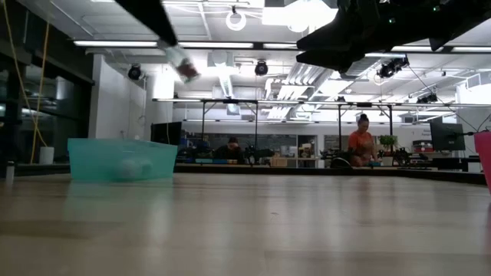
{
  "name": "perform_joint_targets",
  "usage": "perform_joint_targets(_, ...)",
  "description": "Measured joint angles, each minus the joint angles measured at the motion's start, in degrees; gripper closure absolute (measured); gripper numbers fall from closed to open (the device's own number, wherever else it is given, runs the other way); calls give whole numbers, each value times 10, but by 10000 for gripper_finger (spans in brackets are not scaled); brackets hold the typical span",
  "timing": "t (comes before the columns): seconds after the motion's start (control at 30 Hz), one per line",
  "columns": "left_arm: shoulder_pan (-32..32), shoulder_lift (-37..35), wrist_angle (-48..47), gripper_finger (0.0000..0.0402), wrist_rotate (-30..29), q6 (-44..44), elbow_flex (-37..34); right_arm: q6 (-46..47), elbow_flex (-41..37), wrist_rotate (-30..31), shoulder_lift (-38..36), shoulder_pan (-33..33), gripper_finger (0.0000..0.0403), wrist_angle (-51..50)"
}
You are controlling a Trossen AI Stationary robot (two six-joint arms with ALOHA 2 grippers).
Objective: Pick and place medicine bottles into bin by pill shape (circle, oval)
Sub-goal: Put the blue capsule bottle into the blue bin
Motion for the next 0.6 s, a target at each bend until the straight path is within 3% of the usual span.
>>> perform_joint_targets(0.13, 34, -33, 171, 307, -13, 103, -59, 0, 0, 0, 0, 0, 143, -5)
perform_joint_targets(0.33, 105, -67, 493, 306, 22, 225, -197, 1, 0, 0, 0, 0, 143, -10)
perform_joint_targets(0.5, 179, -61, 787, 306, 95, 262, -317, 1, 0, 0, 0, 0, 143, -9)
perform_joint_targets(0.6, 225, -48, 904, 306, 131, 244, -368, 1, 0, -1, 0, 0, 143, -12)
